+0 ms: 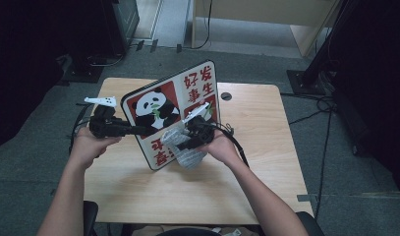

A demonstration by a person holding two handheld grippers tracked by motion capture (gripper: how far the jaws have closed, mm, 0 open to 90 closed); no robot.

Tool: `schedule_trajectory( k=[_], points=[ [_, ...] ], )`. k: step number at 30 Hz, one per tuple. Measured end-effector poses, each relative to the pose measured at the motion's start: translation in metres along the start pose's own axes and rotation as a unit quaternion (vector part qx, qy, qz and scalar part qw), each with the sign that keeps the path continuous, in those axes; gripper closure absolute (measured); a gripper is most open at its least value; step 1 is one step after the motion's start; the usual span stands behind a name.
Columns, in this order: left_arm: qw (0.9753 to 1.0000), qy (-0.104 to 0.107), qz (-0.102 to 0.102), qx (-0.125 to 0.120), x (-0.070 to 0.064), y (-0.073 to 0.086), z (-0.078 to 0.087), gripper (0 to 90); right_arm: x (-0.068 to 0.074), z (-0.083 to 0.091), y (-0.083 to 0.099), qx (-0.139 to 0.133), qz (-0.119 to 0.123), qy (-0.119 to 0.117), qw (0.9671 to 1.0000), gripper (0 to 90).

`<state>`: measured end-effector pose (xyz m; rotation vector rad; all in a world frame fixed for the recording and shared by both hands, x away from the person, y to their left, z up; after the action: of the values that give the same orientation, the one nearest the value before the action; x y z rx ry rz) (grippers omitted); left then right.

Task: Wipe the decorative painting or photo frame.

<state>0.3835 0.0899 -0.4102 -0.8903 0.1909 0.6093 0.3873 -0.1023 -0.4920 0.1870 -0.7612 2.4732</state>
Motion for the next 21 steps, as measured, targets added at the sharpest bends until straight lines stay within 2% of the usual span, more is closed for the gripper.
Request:
schedule_trajectory(
  k=[16, 21],
  points=[
    [1.0, 0.0, 0.003, -0.005, 0.0, 0.0, 0.0, 75.0, -0.004, -0.024, 0.022, 0.014, -0.017, -0.021, 0.9996, 66.8],
    [1.0, -0.001, 0.005, -0.005, 0.001, 0.0, 0.0, 75.0, -0.006, -0.031, 0.03, 0.028, -0.019, -0.022, 0.9992, 66.8]
  ],
)
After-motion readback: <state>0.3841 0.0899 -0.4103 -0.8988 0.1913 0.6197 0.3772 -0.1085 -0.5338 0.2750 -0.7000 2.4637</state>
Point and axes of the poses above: each handheld gripper's, and its own axes: z roughly backward along the jaws, y roughly out of its underside, x roughly to its left, the point moved 8 cm from there along -z, roughly forward along the jaws, and after that the axes turned 7 degrees about x, right-handed, at the moved point
